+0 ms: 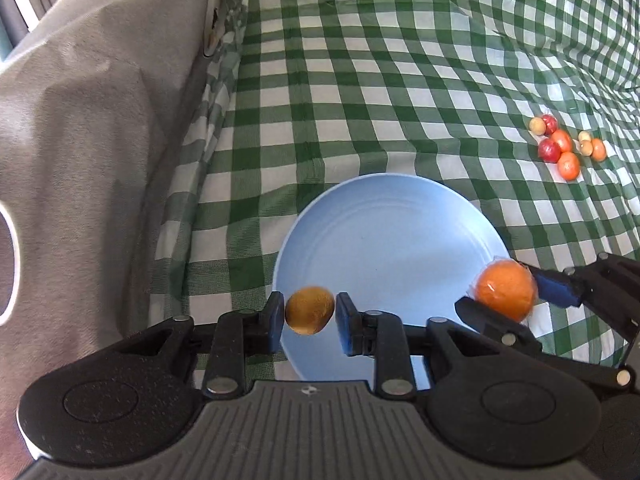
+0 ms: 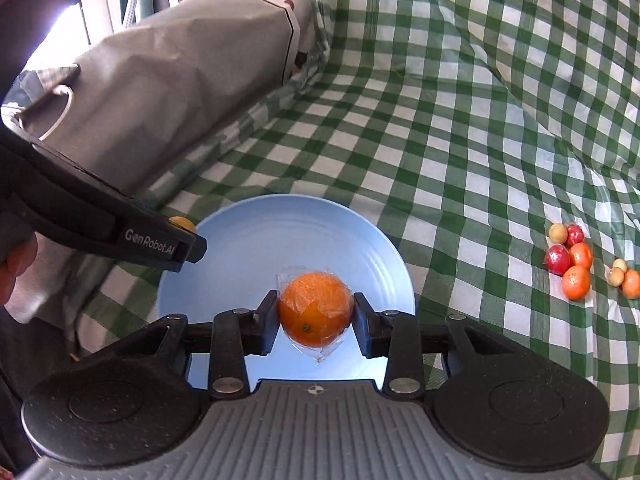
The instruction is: Organize fruits
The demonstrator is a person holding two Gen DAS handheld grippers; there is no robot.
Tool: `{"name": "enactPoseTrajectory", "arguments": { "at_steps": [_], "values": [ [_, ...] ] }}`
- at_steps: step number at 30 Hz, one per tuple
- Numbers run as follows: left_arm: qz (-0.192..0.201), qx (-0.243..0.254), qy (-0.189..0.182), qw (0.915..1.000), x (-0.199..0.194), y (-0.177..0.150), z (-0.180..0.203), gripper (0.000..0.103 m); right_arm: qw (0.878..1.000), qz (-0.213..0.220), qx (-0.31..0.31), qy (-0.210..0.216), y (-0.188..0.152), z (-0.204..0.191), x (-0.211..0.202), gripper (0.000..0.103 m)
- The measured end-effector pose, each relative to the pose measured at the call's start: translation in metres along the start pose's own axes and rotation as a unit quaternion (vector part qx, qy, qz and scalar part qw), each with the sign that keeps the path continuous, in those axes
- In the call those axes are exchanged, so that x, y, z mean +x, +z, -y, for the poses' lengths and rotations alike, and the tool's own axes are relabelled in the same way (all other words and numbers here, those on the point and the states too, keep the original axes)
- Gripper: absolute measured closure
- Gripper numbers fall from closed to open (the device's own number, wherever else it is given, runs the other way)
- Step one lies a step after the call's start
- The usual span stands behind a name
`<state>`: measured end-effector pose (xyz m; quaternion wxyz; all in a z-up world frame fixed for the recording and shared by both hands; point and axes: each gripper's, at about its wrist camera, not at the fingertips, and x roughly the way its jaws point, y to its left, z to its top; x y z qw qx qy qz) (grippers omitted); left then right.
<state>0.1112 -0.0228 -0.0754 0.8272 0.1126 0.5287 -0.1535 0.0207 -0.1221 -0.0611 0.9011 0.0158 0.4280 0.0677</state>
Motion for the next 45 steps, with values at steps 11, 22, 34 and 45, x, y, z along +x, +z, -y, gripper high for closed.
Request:
{"name": "enactPoseTrajectory", "arguments": {
  "at_steps": [11,22,34,45],
  "values": [
    [-0.037,-0.028,0.019,0.9988,-0.062,-0.012,-0.004,0.0,0.999,0.024,0.04,-0.024,-0.002,0.024,-0.064,0.012],
    [-0.014,0.021,0.016,0.9995,-0.223,-0.023,0.015,0.0,0.989,0.062,0.124,-0.054,-0.033,0.04,-0.17,0.009],
    [0.076,0.079,0.006,0.994,-0.376,-0.027,0.043,0.0,0.983,0.098,0.131,-0.083,-0.039,0.046,-0.223,0.008],
    [0.166,0.087,-0.036,0.9816,-0.438,-0.029,0.05,0.0,0.979,0.097,0.136,-0.116,-0.036,0.051,-0.231,0.008]
  ]
}}
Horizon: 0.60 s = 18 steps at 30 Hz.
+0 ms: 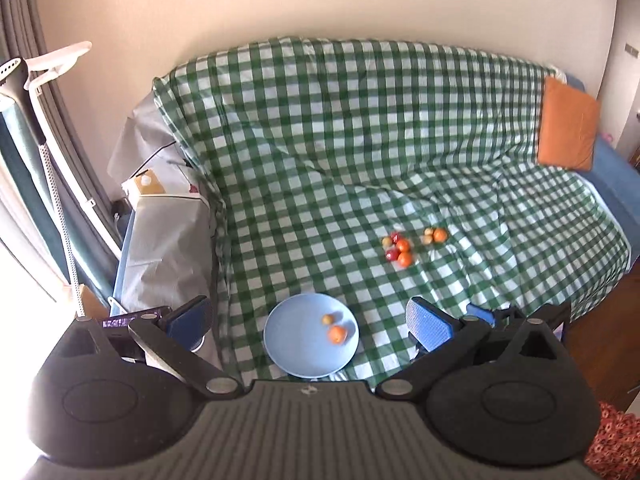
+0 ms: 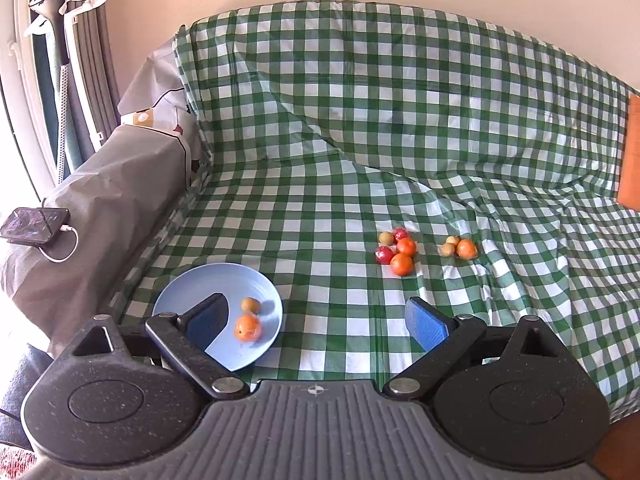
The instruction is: Organize fruits
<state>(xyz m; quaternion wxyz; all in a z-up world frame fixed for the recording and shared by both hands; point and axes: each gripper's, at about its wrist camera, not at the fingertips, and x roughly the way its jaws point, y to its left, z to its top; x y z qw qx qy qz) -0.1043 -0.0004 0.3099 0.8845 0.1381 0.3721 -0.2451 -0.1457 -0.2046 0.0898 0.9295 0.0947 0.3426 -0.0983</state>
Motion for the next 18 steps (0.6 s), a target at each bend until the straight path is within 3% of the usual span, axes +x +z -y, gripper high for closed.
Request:
{"name": "enactPoseTrajectory", "arguments": {
  "at_steps": [3,13,18],
  "values": [
    [0.0,-0.009,-0.011,0.9999,0.0,0.001,-0.005,0.0,1.0,0.0,0.0,0.0,0.0,-0.001,0.0,0.008],
    [0.014,0.036,-0.009,0.9992,0.001,-0.002,0.006,0.0,1.0,0.004,-0.003,-0.006,0.002,0.003,0.002,0.007],
    [-0.012,0.006,-0.037,0.9992,0.011,-0.001,-0.008,0.0,1.0,0.004,-0.001,-0.011,0.001,0.004,0.002,0.007]
  ]
}}
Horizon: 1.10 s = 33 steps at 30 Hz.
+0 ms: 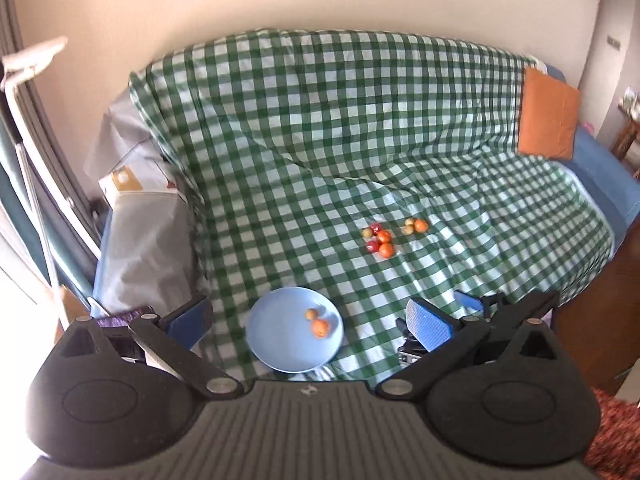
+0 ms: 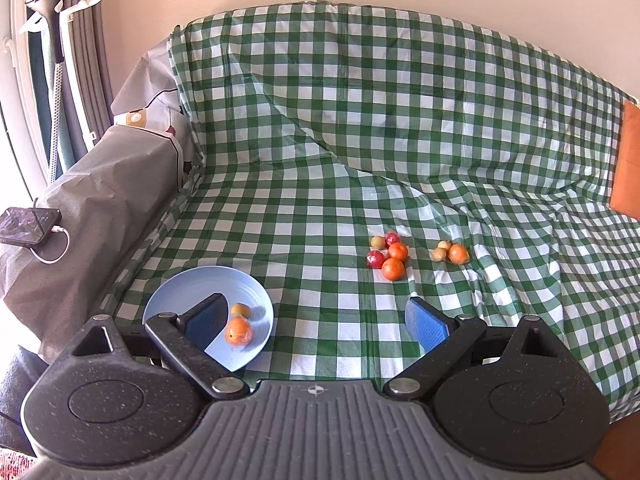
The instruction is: Organize fruits
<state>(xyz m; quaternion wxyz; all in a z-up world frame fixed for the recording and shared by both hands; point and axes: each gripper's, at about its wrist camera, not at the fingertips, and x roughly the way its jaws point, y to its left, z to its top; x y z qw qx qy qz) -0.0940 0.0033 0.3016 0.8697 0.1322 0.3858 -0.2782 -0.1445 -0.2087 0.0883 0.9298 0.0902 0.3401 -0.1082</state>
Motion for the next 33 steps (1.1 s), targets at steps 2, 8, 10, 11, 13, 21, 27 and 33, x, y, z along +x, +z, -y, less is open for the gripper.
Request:
{"name": "enactPoseTrajectory", "arguments": {
  "at_steps": [2,8,10,11,13,21,27,33],
  "values": [
    [0.007,0.009,0.0,0.9999,-0.002,0.001,0.001,0.0,1.0,0.0,-0.001,-0.002,-0.001,0.0,0.0,0.007],
    [0.009,0.024,-0.007,0.9996,-0.004,0.001,0.01,0.0,1.0,-0.001,0.0,-0.007,-0.002,0.002,0.001,0.007],
    [0.021,0.028,-0.004,0.9994,-0.007,0.002,0.013,0.0,1.0,0.0,0.0,-0.007,-0.002,0.002,0.001,0.007],
    [0.024,0.031,-0.001,0.9992,-0.008,0.002,0.015,0.0,1.0,0.001,-0.001,-0.007,-0.002,0.002,0.001,0.007],
    [0.022,0.037,0.009,0.999,-0.006,0.002,0.017,0.0,1.0,0.001,-0.003,-0.008,-0.002,0.002,0.002,0.007],
    [0.001,0.045,0.049,0.9978,0.041,-0.026,0.01,0.0,1.0,0.001,-0.003,-0.001,-0.003,-0.003,0.0,0.005],
    [-0.03,-0.008,0.048,0.9984,0.093,-0.06,-0.012,0.0,1.0,0.001,-0.001,-0.004,-0.01,-0.002,-0.001,0.003],
    [-0.044,-0.018,0.074,0.9961,0.15,-0.069,-0.01,0.0,1.0,0.007,-0.002,-0.005,-0.015,0.009,-0.002,0.001]
  ]
}}
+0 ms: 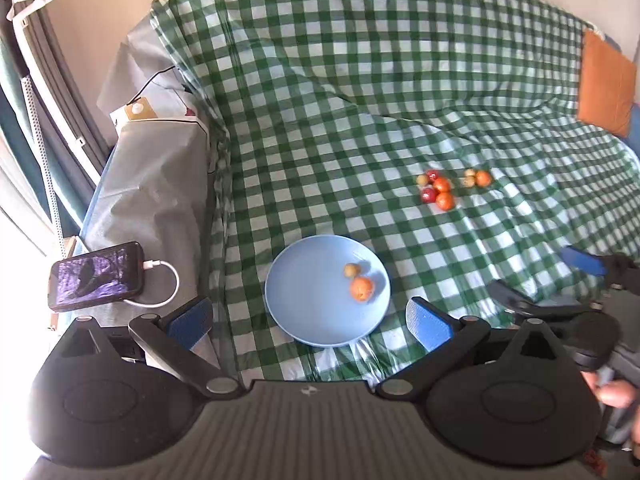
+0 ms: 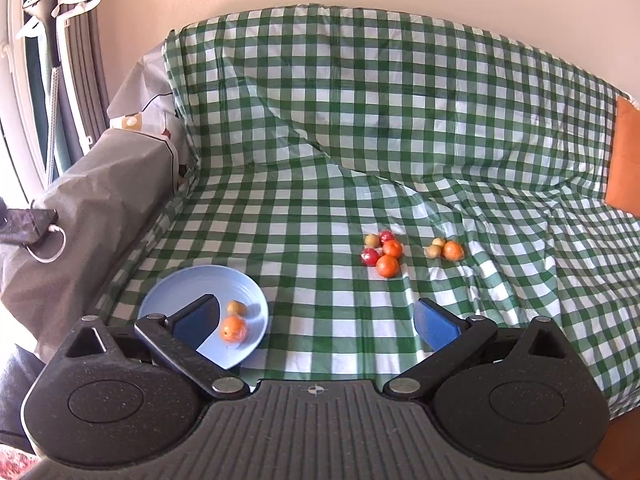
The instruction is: Organize fruits
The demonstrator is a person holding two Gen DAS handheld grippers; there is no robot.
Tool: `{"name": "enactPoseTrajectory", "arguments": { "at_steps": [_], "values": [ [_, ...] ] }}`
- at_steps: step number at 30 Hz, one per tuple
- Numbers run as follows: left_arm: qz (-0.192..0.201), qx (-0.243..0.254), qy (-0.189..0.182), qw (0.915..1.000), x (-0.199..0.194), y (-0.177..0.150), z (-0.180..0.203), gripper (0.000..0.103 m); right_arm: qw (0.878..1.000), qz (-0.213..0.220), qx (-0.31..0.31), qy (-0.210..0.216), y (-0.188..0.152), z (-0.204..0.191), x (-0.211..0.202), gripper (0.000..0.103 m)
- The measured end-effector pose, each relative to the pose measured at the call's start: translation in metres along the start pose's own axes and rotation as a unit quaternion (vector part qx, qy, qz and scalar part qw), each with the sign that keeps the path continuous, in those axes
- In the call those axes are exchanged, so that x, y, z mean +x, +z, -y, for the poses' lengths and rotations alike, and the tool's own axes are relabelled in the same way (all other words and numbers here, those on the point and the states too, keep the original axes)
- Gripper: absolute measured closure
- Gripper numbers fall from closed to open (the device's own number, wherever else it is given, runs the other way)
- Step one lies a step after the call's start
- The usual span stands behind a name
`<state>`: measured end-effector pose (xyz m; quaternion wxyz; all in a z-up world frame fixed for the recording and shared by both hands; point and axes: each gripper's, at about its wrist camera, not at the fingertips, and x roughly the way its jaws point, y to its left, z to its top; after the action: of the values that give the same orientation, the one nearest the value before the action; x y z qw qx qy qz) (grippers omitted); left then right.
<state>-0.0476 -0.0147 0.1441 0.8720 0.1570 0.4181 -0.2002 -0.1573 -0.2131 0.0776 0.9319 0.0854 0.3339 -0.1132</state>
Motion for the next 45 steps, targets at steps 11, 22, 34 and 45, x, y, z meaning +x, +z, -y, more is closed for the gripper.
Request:
{"name": "enactPoseTrajectory", "arguments": {
  "at_steps": [11,22,34,45],
  "values": [
    [0.015,0.013,0.032,0.9993,0.099,0.028,0.037,0.0,1.0,0.002,0.017,-0.02,-0.004,0.032,0.038,0.001],
    [0.0,0.04,0.004,0.9992,0.155,0.051,0.08,0.0,0.998,-0.004,0.033,-0.047,0.0,0.066,0.082,0.001],
    [-0.004,0.072,-0.038,0.9967,0.256,0.099,0.139,0.0,0.991,-0.018,0.07,-0.113,-0.005,0.137,0.165,0.001],
    [-0.017,0.228,-0.094,0.9691,0.399,0.108,0.196,0.023,0.99,-0.052,0.034,-0.123,0.004,0.208,0.307,0.004]
  ]
}}
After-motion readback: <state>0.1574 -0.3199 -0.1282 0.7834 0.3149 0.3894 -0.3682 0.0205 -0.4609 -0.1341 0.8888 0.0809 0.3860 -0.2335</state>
